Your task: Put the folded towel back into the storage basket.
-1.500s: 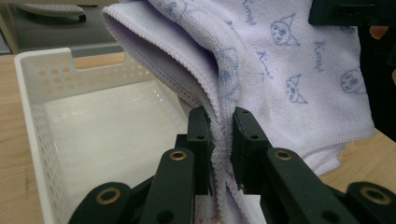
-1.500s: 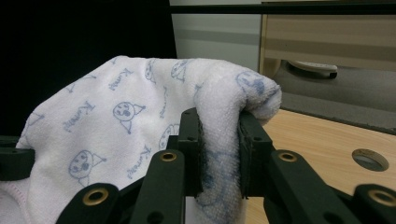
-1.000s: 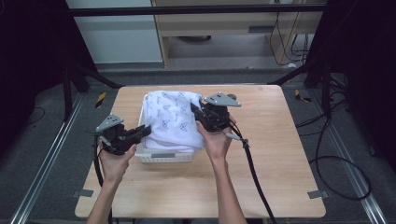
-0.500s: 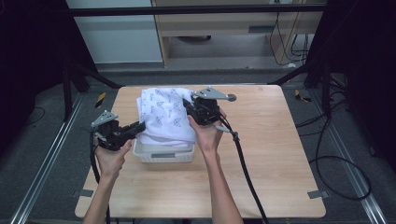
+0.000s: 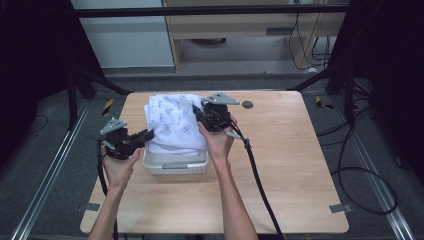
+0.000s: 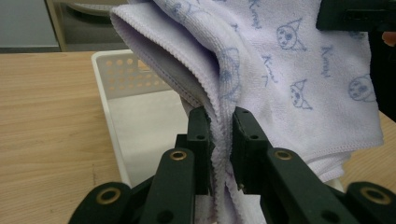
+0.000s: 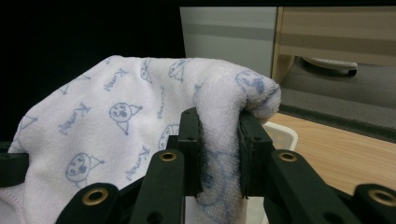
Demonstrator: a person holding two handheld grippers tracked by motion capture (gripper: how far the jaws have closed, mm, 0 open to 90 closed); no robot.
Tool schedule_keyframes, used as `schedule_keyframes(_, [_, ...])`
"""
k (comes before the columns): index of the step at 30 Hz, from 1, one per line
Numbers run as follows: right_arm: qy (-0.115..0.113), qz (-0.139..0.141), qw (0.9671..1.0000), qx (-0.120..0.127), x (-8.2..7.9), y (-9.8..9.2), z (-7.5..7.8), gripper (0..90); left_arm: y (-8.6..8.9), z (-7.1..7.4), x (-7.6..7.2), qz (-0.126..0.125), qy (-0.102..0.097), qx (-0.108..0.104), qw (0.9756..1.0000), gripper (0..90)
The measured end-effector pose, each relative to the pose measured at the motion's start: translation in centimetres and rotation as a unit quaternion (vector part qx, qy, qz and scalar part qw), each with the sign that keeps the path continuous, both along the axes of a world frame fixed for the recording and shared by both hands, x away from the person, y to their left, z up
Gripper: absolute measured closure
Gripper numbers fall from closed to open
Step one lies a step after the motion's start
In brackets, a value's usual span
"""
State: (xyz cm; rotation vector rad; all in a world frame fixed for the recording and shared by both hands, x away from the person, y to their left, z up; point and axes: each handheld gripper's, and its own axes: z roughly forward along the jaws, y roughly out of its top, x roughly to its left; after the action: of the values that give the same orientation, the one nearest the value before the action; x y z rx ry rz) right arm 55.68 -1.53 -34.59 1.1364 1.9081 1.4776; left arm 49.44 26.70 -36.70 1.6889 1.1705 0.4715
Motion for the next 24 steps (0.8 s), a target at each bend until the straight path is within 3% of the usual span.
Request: schedule_keyframes(24, [0.015,0.004,0.9996,-0.023,1.5,1.8,-2.4,74.2,0.5,-2.4,1.5,0.019,0.031,0.015,0.9992,78.1])
